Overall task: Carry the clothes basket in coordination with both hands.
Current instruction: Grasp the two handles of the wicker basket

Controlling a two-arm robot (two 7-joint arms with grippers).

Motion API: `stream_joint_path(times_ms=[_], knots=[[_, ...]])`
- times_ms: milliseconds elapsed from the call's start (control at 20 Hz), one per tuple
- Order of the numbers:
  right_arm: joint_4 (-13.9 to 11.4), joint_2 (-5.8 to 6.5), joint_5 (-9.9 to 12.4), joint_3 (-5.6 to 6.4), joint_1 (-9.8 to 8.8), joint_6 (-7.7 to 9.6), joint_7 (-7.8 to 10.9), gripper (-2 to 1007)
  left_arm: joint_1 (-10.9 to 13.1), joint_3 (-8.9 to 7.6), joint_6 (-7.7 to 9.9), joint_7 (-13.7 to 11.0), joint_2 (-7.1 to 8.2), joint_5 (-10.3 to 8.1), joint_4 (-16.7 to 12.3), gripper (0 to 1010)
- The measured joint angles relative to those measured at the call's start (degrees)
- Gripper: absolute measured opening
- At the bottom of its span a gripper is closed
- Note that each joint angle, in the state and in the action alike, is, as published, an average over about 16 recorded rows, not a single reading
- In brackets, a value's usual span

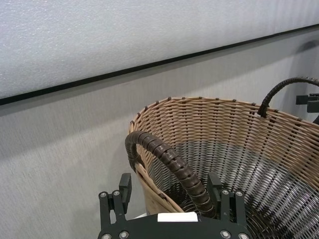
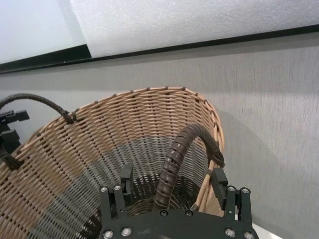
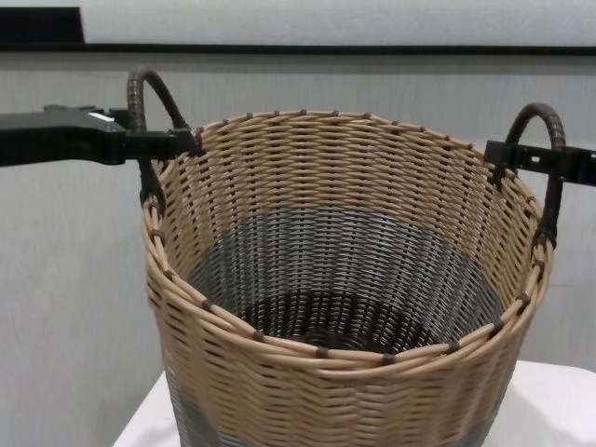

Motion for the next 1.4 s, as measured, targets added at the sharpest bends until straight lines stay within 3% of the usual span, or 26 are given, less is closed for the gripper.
stream_joint_path(times_ms=[400,750,1400], knots=[[0.14,-0.57,-0.83,0.16,0.06,-0.22,-0.42,998,0.02,-0.14,-0.18,0.15,-0.02,-0.11,0.14,1003],[0.03,-0.44,-0.74,0.17,0.0,-0.22,-0.43,934,0.05,-0.18,-0.21,0.18,-0.02,-0.1,0.1,1003],[-0.13,-0.27,-0.62,0.11,-0.06,-0.16,-0.45,554,0.05,-0.12,-0.13,0.15,0.05,-0.02,0.02,1003]])
